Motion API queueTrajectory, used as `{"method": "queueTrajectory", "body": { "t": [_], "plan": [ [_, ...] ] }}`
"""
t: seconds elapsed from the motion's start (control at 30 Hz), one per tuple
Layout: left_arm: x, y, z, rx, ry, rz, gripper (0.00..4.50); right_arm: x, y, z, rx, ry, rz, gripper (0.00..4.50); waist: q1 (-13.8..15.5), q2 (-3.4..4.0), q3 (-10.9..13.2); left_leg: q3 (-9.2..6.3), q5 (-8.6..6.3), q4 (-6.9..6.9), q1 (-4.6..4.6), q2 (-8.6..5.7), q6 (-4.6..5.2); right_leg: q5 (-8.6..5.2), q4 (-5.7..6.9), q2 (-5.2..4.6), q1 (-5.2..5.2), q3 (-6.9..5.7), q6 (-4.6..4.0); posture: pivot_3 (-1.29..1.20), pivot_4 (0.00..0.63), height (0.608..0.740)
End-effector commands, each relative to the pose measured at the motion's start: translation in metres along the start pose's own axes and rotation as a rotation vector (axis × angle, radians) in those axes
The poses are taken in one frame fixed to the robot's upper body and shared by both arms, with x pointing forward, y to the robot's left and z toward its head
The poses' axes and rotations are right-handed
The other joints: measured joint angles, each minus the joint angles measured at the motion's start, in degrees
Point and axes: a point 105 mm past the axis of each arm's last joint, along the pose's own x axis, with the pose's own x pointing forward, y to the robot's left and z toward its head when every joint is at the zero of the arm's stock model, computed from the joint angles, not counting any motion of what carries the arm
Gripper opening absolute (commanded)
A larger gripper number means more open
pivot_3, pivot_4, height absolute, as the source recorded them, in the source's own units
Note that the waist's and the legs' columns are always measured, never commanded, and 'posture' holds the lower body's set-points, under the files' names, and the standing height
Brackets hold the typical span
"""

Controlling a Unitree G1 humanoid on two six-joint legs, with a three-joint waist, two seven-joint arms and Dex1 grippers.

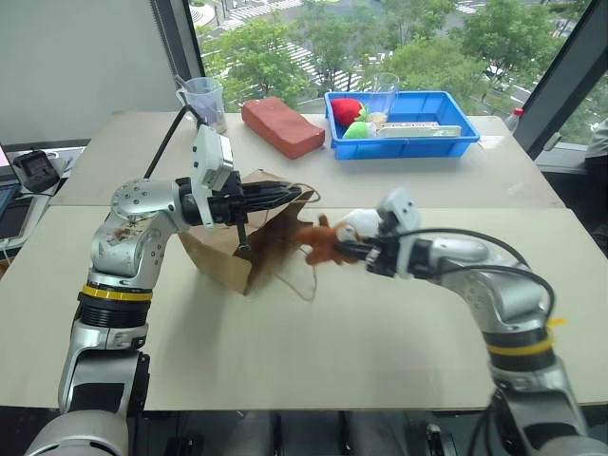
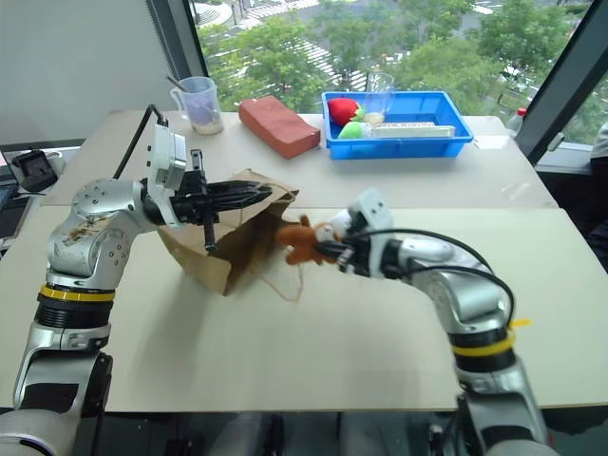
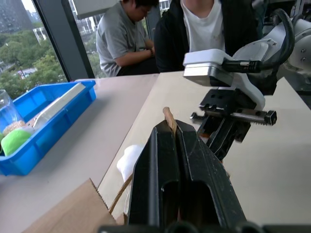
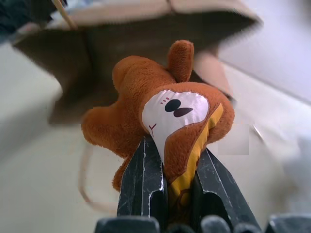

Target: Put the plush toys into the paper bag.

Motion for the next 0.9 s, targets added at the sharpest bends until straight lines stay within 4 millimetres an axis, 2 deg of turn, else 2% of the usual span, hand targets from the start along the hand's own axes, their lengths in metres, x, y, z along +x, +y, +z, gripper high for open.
{"method": "queueTrajectory", "body": {
  "t": [0.03,0.27,0.4,0.6,0.67,0.8,0.9],
  "plan": [
    [0.003,0.000,0.016,0.038,-0.041,-0.005,0.00,0.018,-0.003,0.005,0.032,-0.012,-0.051,0.07,0.20,0.00,0.00,-0.03,0.00,0.00,-0.05,-0.04,0.00,0.00,-0.01,-0.03,-0.04,-0.04,0.00,0.00,0.150,0.740],
    [0.007,-0.001,0.024,0.027,-0.086,0.001,0.00,0.051,-0.007,-0.007,0.062,0.036,-0.119,0.07,0.02,0.02,0.01,-0.03,0.01,-0.02,-0.17,-0.30,-0.01,0.01,0.08,-0.13,-0.09,-0.04,0.01,0.00,0.150,0.740],
    [0.008,-0.003,0.023,0.025,-0.088,0.002,0.00,0.067,0.009,0.004,0.082,-0.030,-0.063,0.07,-0.33,0.02,0.01,-0.03,0.07,-0.13,-0.17,-0.29,-0.11,0.01,0.11,-0.10,-0.21,-0.02,0.01,0.00,0.150,0.740],
    [0.010,-0.004,0.021,0.021,-0.091,0.002,0.00,0.079,0.028,0.015,0.155,-0.099,0.012,0.07,-0.93,0.03,0.00,-0.02,0.14,-0.41,-0.17,-0.28,-0.23,0.01,0.25,-0.09,-0.43,0.01,0.01,0.00,0.150,0.740],
    [0.010,-0.004,0.021,0.021,-0.092,0.001,0.00,0.080,0.029,0.012,0.151,-0.095,0.017,1.10,-1.02,0.03,0.00,-0.02,0.14,-0.42,-0.19,-0.29,-0.23,0.01,0.33,-0.10,-0.50,0.02,0.01,0.00,0.150,0.740],
    [0.010,-0.003,0.022,0.023,-0.092,0.002,0.00,0.076,0.026,0.006,0.126,-0.084,0.015,2.36,-1.05,0.02,0.01,-0.01,0.14,-0.42,-0.19,-0.36,-0.23,0.01,0.51,-0.16,-0.56,0.01,0.01,0.00,0.150,0.740],
    [0.009,-0.003,0.021,0.025,-0.088,0.004,0.00,0.062,0.020,0.003,0.099,-0.080,0.013,3.42,-1.06,0.02,0.01,-0.01,0.14,-0.42,-0.19,-0.35,-0.23,0.01,0.52,-0.15,-0.56,0.01,0.01,0.00,0.150,0.740]
  ]
}}
